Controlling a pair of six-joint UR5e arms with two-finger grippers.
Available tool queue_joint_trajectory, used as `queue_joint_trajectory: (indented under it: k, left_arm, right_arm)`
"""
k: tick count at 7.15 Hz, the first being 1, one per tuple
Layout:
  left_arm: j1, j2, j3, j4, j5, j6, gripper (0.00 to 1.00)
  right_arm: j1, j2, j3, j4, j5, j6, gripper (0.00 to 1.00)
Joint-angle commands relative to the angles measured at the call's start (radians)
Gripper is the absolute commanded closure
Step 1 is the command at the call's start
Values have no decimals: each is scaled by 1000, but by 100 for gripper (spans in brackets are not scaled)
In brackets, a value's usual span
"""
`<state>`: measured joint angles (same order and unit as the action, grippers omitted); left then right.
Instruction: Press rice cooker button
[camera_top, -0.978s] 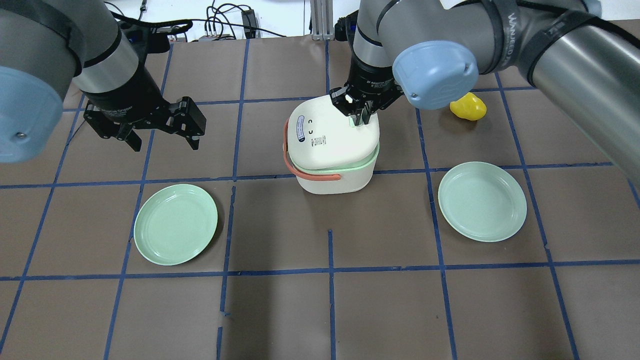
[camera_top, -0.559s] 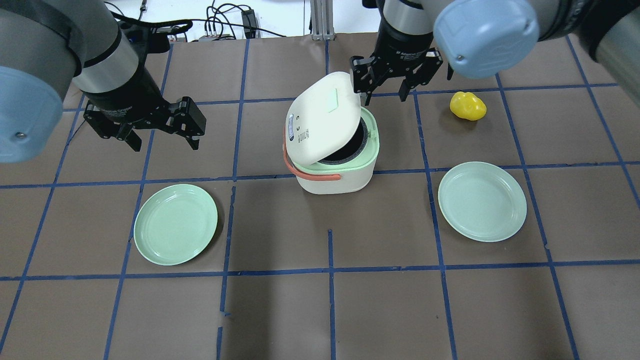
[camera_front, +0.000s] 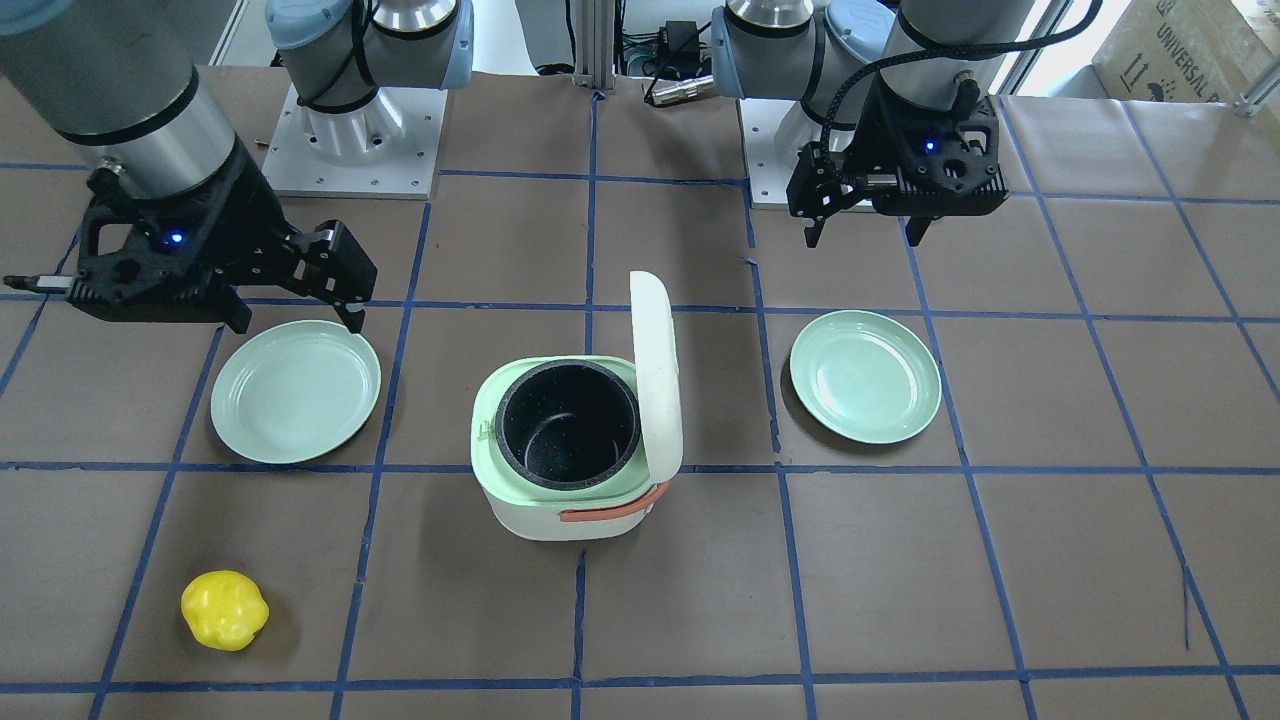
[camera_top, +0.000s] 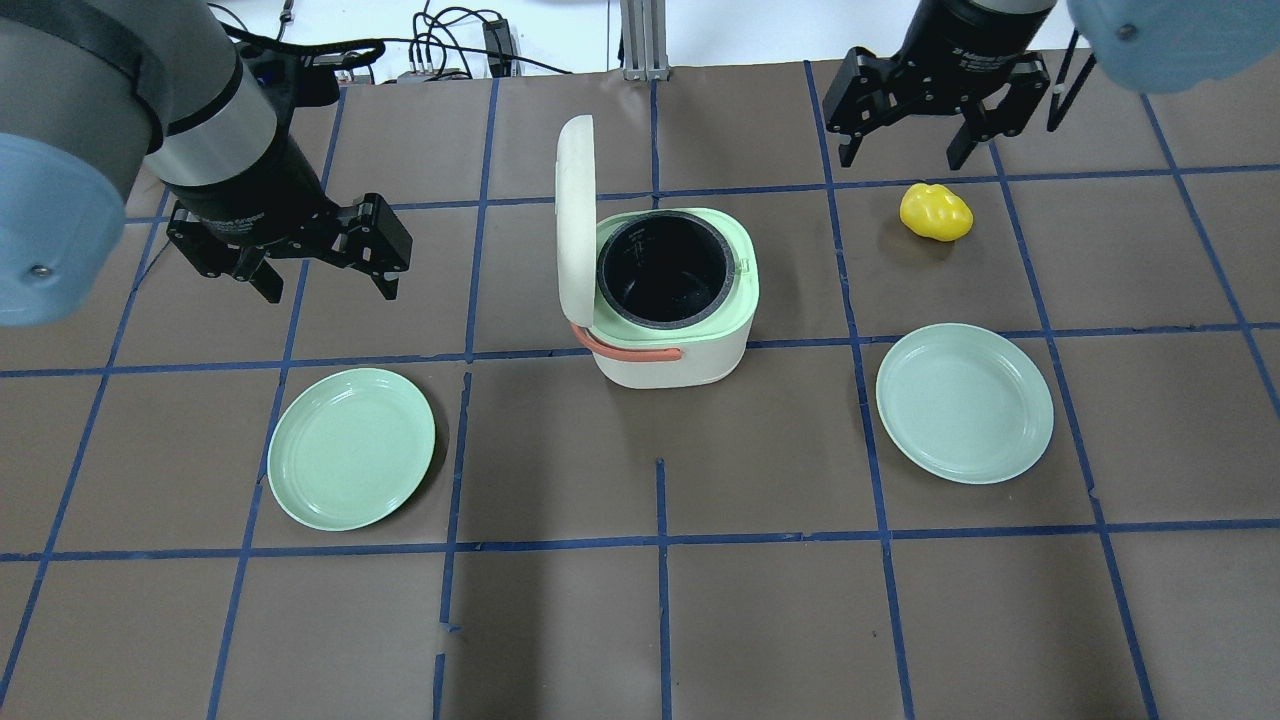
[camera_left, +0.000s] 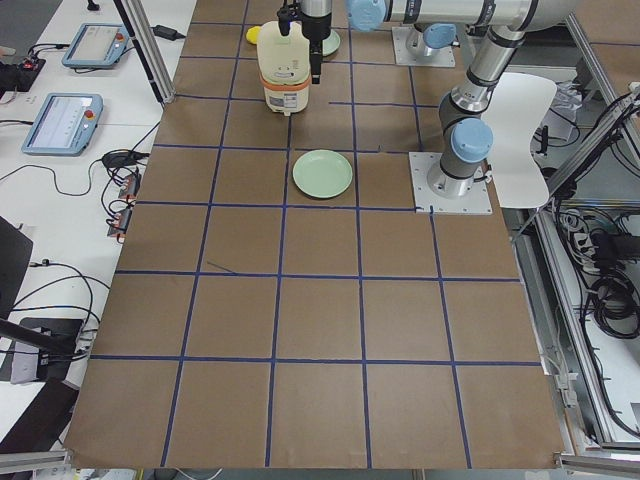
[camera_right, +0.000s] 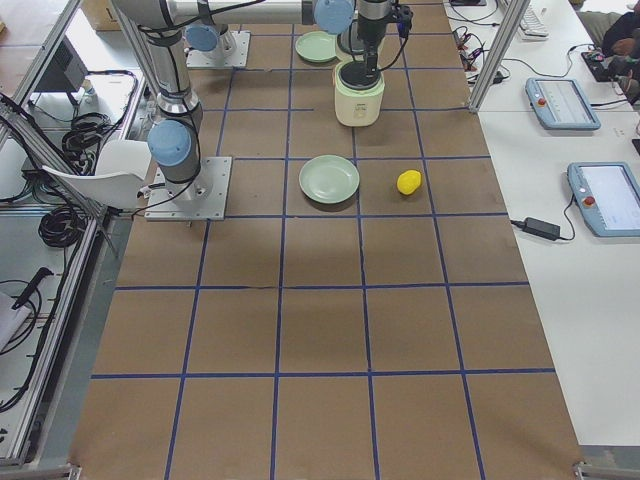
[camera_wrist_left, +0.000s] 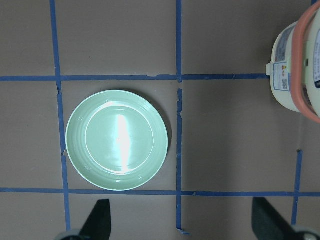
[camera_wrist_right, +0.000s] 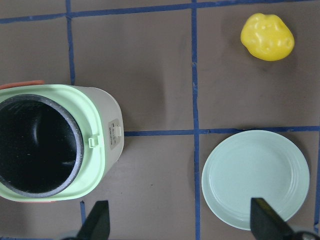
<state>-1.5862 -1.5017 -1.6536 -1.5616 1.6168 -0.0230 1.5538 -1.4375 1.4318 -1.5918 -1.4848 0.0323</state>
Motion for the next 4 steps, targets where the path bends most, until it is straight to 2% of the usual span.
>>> queue_joint_trajectory:
  k: [1, 4]
  left_arm:
    - [0, 0, 0, 0, 0, 0, 0]
    - [0, 0, 0, 0, 0, 0, 0]
  right_arm:
    - [-24, -14, 13, 15, -2, -2, 0]
    - [-23, -104, 77, 15, -41, 1, 0]
